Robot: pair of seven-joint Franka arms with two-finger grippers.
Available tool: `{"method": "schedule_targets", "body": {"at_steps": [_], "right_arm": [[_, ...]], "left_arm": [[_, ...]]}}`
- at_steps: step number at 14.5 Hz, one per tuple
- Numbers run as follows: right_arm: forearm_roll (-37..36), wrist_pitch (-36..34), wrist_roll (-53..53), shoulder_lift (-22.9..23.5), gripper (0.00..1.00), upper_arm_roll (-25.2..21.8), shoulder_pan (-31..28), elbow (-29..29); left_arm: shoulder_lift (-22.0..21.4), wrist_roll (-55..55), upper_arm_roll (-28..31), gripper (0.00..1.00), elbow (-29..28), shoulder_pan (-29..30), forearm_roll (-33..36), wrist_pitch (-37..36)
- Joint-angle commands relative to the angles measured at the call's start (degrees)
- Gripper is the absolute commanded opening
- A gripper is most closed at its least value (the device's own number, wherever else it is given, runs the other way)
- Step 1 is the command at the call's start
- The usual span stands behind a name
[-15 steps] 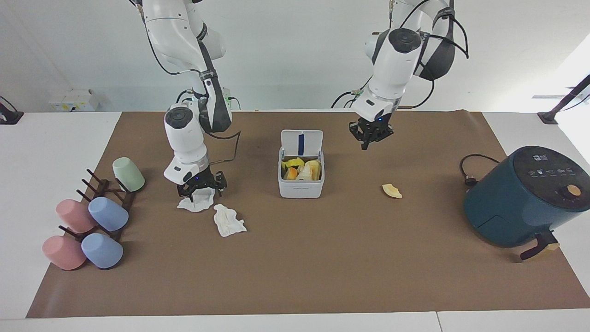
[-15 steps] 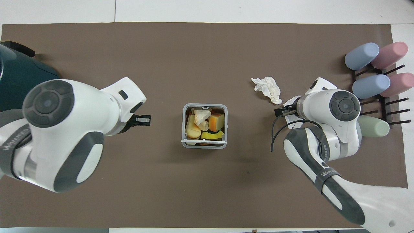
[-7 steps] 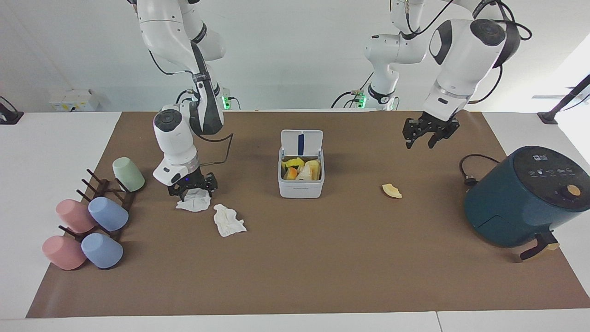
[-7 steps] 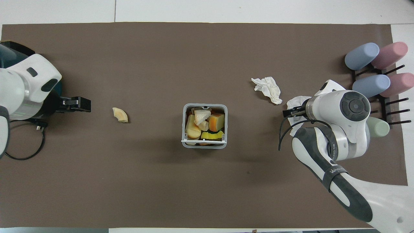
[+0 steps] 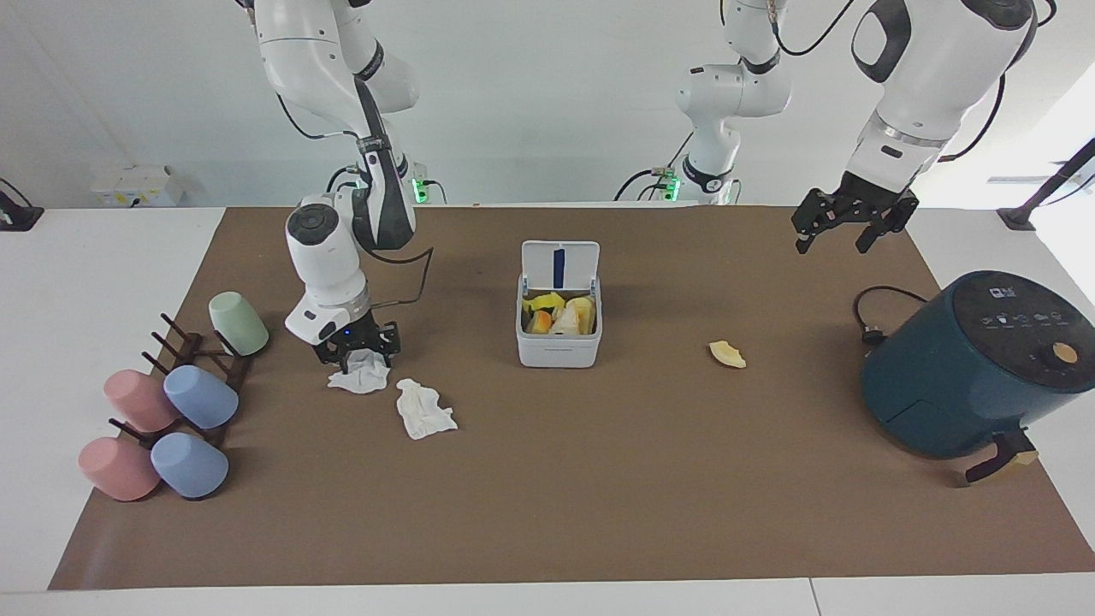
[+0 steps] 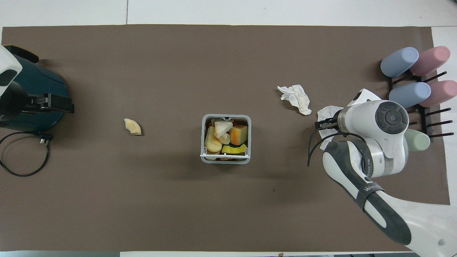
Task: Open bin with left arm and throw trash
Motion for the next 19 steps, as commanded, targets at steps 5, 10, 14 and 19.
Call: {"method": "schedule_targets", "body": {"at_steps": [5,10,14,19], "right_arm": [[-1.1,-10.0,1.5,-0.8,0.0,0.5,-0.4,6.1],[0.2,-32.1,7.9,-0.3,0.0,0.8,4.1,23.6],[4.9,-38.9,26.5,-0.1,0.0,0.9,13.4,32.5],[11.6,-30.8,50.0,0.5,0.0,1.0,20.8,31.8]], "left_arm": [[6.8,0.4,-0.6,1.0,-5.3,-0.3,-0.7,10.6],[8.6,-5.1,-0.6,1.0,-19.0,-3.8,-0.7,27.0],[11.4,-7.1,-0.6,1.0,-23.1,-5.5,-0.7,34.0],[14.1,-7.3,-0.6,0.79,-26.3,-6.7,-0.7,40.1]]}}
